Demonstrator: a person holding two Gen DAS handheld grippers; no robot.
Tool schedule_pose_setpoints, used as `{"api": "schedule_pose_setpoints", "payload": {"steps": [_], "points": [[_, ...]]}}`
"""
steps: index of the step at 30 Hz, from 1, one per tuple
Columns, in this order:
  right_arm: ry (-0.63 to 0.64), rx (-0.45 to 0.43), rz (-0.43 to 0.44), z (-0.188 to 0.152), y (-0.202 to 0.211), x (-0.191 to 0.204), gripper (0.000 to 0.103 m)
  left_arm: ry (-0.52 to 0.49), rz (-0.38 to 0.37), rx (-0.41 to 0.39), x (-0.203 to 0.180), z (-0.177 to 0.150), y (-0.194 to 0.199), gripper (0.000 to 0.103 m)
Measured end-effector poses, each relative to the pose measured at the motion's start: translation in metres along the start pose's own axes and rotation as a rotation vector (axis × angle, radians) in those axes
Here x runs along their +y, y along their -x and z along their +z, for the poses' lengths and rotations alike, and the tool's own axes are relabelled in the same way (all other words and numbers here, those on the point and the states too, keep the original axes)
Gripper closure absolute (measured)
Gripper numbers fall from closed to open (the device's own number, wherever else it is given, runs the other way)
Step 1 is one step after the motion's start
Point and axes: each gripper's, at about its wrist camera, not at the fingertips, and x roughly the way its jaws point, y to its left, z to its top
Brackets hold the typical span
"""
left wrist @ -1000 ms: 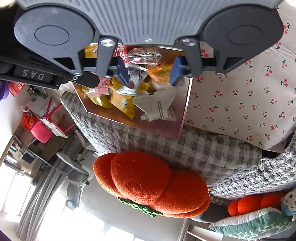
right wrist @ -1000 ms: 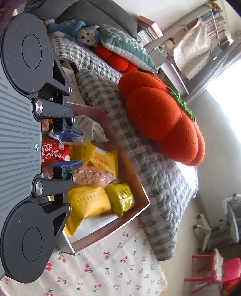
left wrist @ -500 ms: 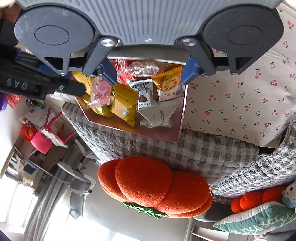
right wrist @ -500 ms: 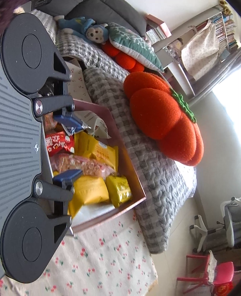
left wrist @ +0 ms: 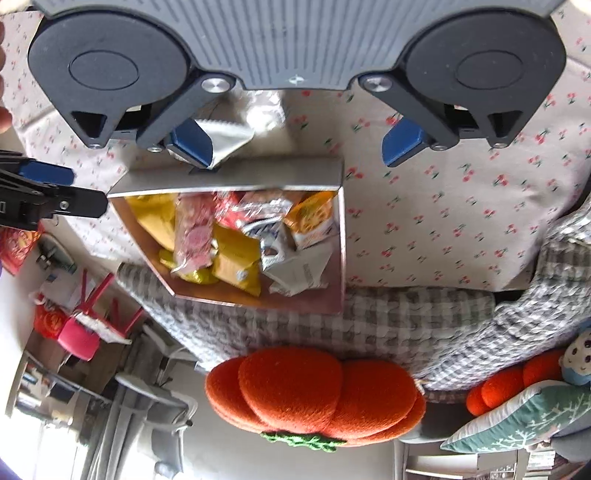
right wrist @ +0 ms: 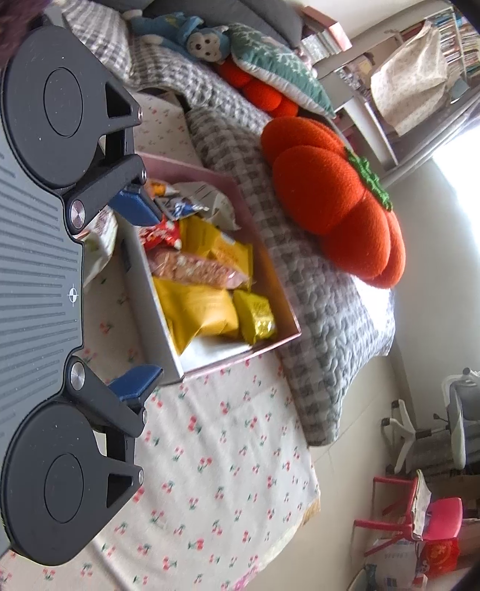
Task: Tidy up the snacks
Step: 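Withdraw both tools toward the red candy packet and white wafer bar, then grasp the red candy packet with the left tool while the right tool grasps the white wafer bar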
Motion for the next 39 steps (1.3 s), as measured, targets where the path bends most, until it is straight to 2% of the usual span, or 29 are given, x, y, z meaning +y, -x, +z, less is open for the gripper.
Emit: {"api": "schedule_pose_setpoints", "payload": {"steps": [4, 11, 16, 24, 26, 31, 35, 37, 39], "points": [[0.024, 0.019, -0.030, -0.009, 0.006, -0.003, 0.010, -0.016, 0.016, 0.030, 0.001, -0.008, 0.004, 0.001], [0.098, 0.034, -0.060, -0.022, 0.019, -0.002, 0.008, -0.055, 0.034, 0.085, -0.002, -0.028, 0.009, 0.001], [0.153, 0.059, -0.063, -0.032, 0.023, 0.000, 0.007, -0.057, 0.005, 0.122, -0.006, -0.037, 0.008, 0.001], [0.254, 0.078, -0.091, -0.045, 0.023, 0.007, 0.007, 0.000, -0.054, 0.193, -0.014, -0.050, -0.005, 0.002], [0.259, 0.087, -0.095, -0.046, 0.022, 0.007, 0.007, 0.015, -0.067, 0.204, -0.015, -0.052, -0.008, 0.006], [0.274, 0.108, -0.108, -0.050, 0.017, 0.005, 0.007, 0.063, -0.114, 0.221, -0.014, -0.055, -0.012, 0.024], [0.287, 0.121, -0.111, -0.053, 0.014, 0.005, 0.007, 0.070, -0.114, 0.213, -0.012, -0.055, -0.011, 0.035], [0.296, 0.127, -0.103, -0.055, 0.012, 0.005, 0.007, 0.068, -0.122, 0.214, -0.012, -0.055, -0.010, 0.048], [0.303, 0.137, -0.098, -0.057, 0.010, 0.006, 0.007, 0.065, -0.137, 0.220, -0.011, -0.055, -0.009, 0.055]]}}
